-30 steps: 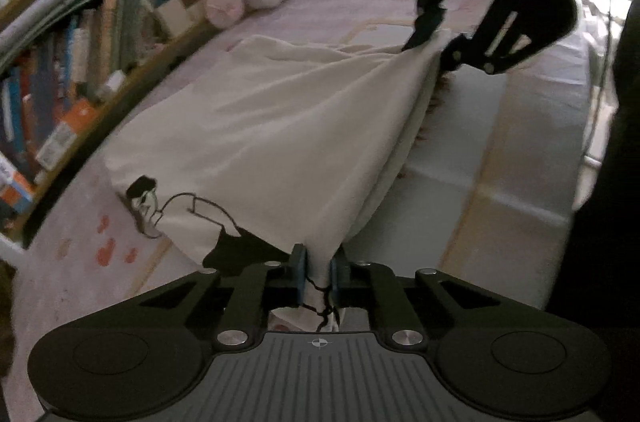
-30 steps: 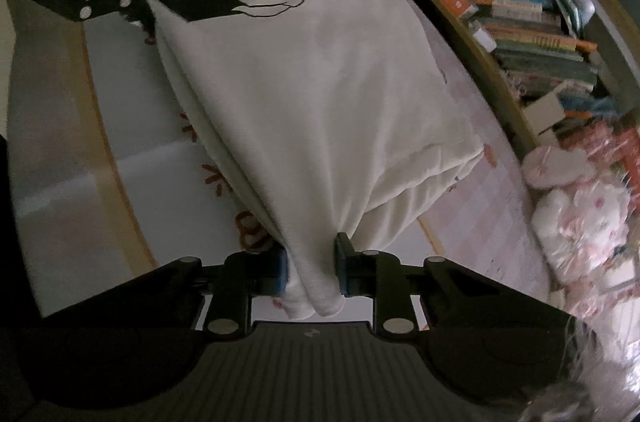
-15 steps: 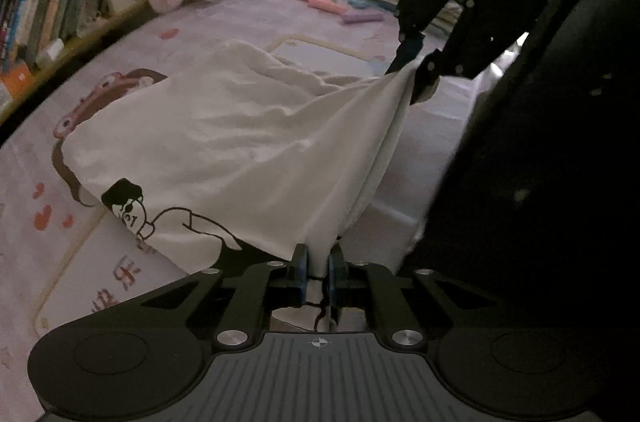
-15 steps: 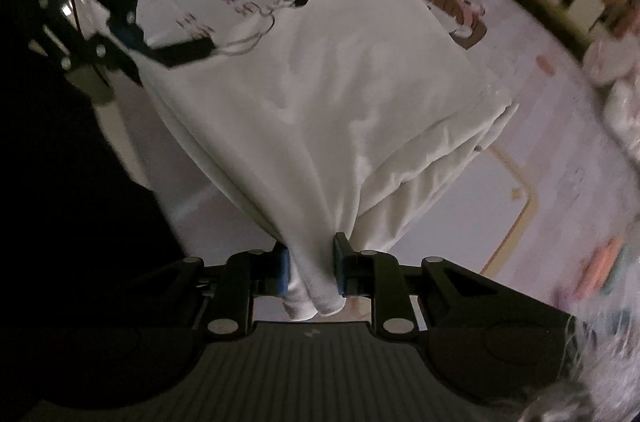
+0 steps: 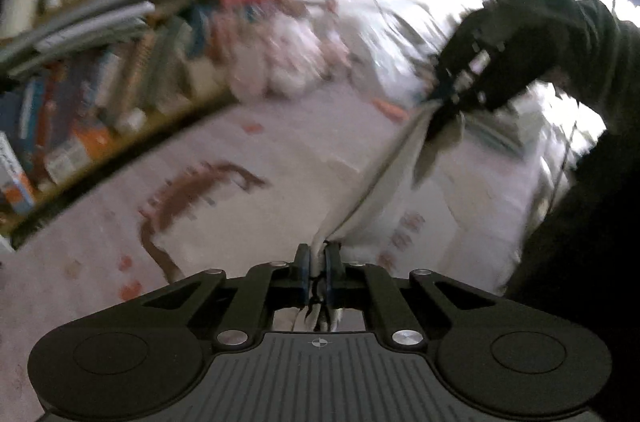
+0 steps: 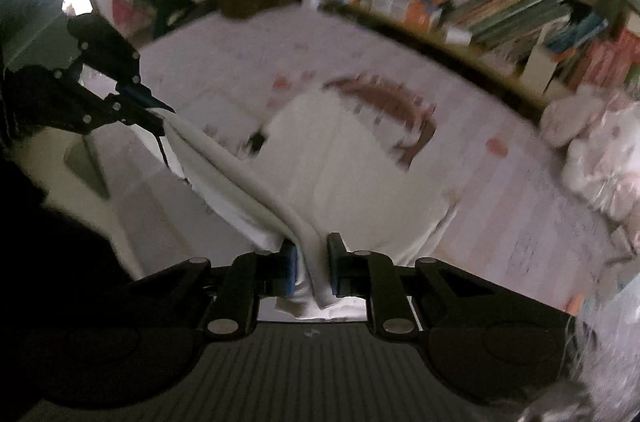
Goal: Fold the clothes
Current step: 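Lift the shirt with both grippers and fold it over toward the other gripper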
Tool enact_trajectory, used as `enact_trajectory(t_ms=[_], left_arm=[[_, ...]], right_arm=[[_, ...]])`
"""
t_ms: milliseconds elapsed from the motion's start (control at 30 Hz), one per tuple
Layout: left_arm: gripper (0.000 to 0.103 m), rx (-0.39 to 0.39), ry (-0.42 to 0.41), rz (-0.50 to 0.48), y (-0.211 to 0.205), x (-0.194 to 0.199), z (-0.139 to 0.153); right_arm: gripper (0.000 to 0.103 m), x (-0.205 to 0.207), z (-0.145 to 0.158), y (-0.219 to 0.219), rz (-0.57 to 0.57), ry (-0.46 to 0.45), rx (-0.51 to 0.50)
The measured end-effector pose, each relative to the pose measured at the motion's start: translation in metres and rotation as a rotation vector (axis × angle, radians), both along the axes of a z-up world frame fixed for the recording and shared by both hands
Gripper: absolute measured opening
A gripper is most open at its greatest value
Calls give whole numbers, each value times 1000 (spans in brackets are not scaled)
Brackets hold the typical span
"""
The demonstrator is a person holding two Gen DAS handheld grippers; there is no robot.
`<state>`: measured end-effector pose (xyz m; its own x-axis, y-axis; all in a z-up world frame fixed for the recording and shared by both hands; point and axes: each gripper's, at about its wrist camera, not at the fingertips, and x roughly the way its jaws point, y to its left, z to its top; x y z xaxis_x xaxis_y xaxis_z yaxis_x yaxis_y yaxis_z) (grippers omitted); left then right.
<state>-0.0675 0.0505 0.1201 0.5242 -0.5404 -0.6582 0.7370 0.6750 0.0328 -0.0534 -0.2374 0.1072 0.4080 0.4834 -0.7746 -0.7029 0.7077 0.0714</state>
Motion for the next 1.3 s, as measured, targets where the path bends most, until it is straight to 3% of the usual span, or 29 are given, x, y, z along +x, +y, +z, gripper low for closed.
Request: enact_trajectory(t_ms=[167,333,433,467,500,567,600,733,867,933,967,1000,1033,1167,1300], left_arm=[[4,-131,-37,115,9,38,7],[6,-109,-15,217,15,68,-12],[17,-155,11,279,31,67,-16],[32,-193,35,296,39,65,-18],[55,-229,48,327,47,63,-20],[79,-290,46,413,64,58,-27],[80,-326,59,441,70,57,-31],[79,-484,171,472,84,58,-52],[80,-549,224,394,71,55,-69],[78,-535,261,378,60,58,-79],[67,-516,274,372,55,59,-84],[17,-498,288,366,50,60,-90],[7,-494,299,365,47,61,-94],[6,-557,249,300,42,46,-71],[6,-631,238,245,47,56,-44]], right_arm=[[14,41,-10,-4,-44,11,64],[14,75,-23,0,-78,26,77],[14,86,-28,5,-83,25,66],[14,89,-30,7,-82,23,63],[14,91,-32,8,-85,20,60],[14,96,-36,10,-94,15,54],[14,98,-38,11,-98,12,52],[13,102,-47,12,-127,1,47],[13,99,-50,11,-153,-5,50],[13,96,-49,9,-163,-11,58],[13,95,-49,8,-170,-10,62],[13,93,-49,6,-178,-9,66],[13,91,-48,4,-187,-8,69],[13,77,-36,-5,-204,-3,82],[13,81,-11,-27,-244,32,200]])
